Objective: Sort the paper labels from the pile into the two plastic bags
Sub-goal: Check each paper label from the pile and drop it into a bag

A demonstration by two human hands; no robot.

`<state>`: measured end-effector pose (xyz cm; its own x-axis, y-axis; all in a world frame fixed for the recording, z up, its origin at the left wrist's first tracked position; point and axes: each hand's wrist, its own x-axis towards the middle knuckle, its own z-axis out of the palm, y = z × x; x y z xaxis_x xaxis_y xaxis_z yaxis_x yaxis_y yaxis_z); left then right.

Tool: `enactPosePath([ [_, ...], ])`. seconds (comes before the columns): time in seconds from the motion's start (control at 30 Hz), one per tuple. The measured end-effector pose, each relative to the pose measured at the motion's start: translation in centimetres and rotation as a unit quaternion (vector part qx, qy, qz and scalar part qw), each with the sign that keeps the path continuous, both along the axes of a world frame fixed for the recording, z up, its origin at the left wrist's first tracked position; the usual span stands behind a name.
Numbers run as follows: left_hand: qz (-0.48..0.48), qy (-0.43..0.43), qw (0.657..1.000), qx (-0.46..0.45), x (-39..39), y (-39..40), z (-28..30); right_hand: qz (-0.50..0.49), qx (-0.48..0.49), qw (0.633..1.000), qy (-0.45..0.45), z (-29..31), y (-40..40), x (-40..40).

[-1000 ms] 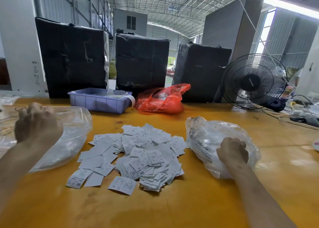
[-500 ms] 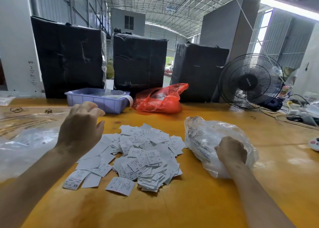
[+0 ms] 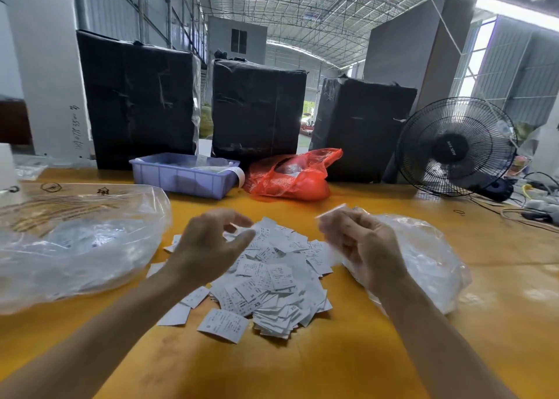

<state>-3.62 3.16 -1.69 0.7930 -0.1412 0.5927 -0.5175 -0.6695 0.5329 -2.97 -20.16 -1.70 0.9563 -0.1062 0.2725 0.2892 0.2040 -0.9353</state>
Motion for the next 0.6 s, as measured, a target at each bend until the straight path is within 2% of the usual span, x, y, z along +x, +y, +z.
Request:
enactPosePath([
  [0.03, -0.045, 0.104, 0.991, -0.069, -0.3, -0.6, 0.2, 0.059, 0.013, 0.998, 0.022, -0.1, 1.3, -0.5],
  [0.1, -0.133, 0.285, 0.926, -0.209, -0.6, -1.5, 0.2, 0.129, 0.018, 0.99, 0.05, -0.5, 3.8, -1.5],
  [0.17, -0.169, 0.366, 0.87, -0.285, -0.7, -2.0, 0.0, 0.176, 0.013, 0.983, 0.053, -1.0, 5.6, -2.4],
  [0.23, -0.176, 0.387, 0.846, -0.321, -0.6, -2.0, -0.1, 0.21, 0.011, 0.977, 0.044, -1.3, 6.4, -2.9],
  [0.37, -0.182, 0.393, 0.825, -0.363, -0.7, -1.3, -0.1, 0.228, 0.0, 0.972, 0.062, -1.1, 6.3, -3.0],
  [0.43, -0.159, 0.387, 0.811, -0.409, -0.6, -1.2, 0.0, 0.243, -0.015, 0.966, 0.088, -0.8, 5.8, -2.8],
  [0.5, -0.13, 0.361, 0.811, -0.442, -0.5, -1.2, 0.0, 0.248, -0.043, 0.96, 0.12, -0.4, 5.1, -2.7],
  [0.57, -0.115, 0.344, 0.808, -0.464, -0.4, -1.2, 0.2, 0.191, -0.093, 0.97, 0.116, 0.0, 4.0, -2.0],
  [0.6, -0.113, 0.342, 0.803, -0.476, -0.3, -1.1, 0.3, 0.128, -0.128, 0.98, 0.086, 0.2, 3.1, -1.6],
])
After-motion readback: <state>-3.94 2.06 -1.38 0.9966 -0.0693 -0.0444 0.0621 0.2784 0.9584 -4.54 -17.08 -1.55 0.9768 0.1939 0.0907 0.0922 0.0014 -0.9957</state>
